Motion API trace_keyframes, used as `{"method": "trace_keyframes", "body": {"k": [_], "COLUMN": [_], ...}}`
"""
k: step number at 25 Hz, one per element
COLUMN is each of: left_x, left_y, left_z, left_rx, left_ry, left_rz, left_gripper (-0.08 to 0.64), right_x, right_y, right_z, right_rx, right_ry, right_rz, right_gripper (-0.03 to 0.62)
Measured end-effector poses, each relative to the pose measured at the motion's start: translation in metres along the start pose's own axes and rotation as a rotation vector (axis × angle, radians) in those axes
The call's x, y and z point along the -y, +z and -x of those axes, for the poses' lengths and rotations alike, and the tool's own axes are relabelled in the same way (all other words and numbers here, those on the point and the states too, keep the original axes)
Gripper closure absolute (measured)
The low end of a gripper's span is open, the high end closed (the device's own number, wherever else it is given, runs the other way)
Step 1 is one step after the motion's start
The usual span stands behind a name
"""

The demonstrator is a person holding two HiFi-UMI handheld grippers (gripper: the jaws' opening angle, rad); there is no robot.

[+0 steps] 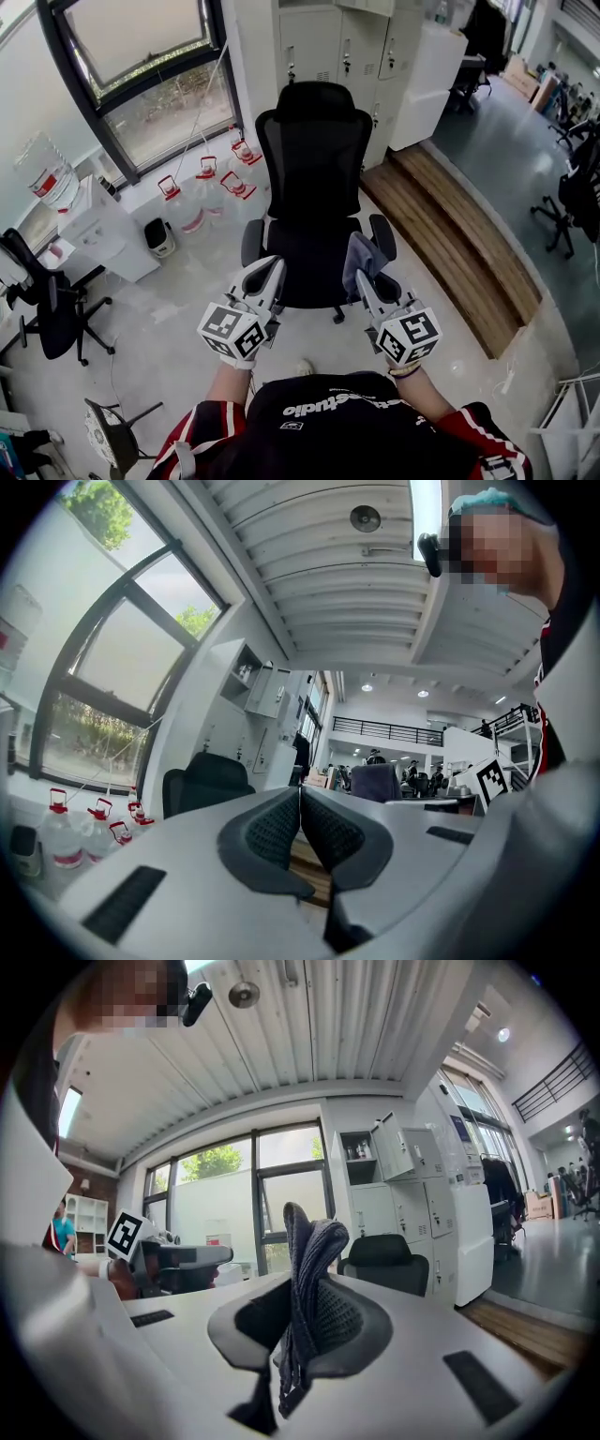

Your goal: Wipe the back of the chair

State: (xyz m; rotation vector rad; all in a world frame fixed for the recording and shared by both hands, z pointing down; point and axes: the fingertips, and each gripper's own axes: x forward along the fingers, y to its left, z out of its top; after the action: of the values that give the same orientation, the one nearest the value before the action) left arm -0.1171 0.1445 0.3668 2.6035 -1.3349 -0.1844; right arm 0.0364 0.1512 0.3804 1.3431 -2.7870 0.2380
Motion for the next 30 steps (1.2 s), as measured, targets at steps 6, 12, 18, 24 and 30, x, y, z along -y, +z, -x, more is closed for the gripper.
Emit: {"method": "trace_keyframes", "body": {"k": [6,12,18,24,30], "left_x": [-0.031,-0.044,-0.053,-0.056,-0.051], "left_y": [0.003,-0.004,0.0,0.021,0.029], "left_z": [-0.024,-0.053,-0.097,-0.153,-0.206], "left_rx": [-0.01,-0.024,-0.035,-0.029,-0.017], "left_ry": [-0.02,-0.014,0.015,0.036,0.057], "left_rz": [0.038,0.063,0.024,-0.025,-0.052], "left_gripper": [0.535,0.535,0.535,0.535,0.535], "right_x": [0.013,0.039,0.08,0.129,0.181], "right_y": [0.007,0.008,0.008,0.032,0.045], "right_z": [-0.032,-0.055,-0.086,-0.112,-0.13], "right_rx": [-0.031,-0.039,-0.022,0.011,0.034], "right_ry": [-0.028,-0.022,0.028,0.068,0.099], "right_rz": [0.006,0.0,-0.02,-0.022,-0.025], "right_gripper": [0.529,0.529,0.529,0.529,0.529]}}
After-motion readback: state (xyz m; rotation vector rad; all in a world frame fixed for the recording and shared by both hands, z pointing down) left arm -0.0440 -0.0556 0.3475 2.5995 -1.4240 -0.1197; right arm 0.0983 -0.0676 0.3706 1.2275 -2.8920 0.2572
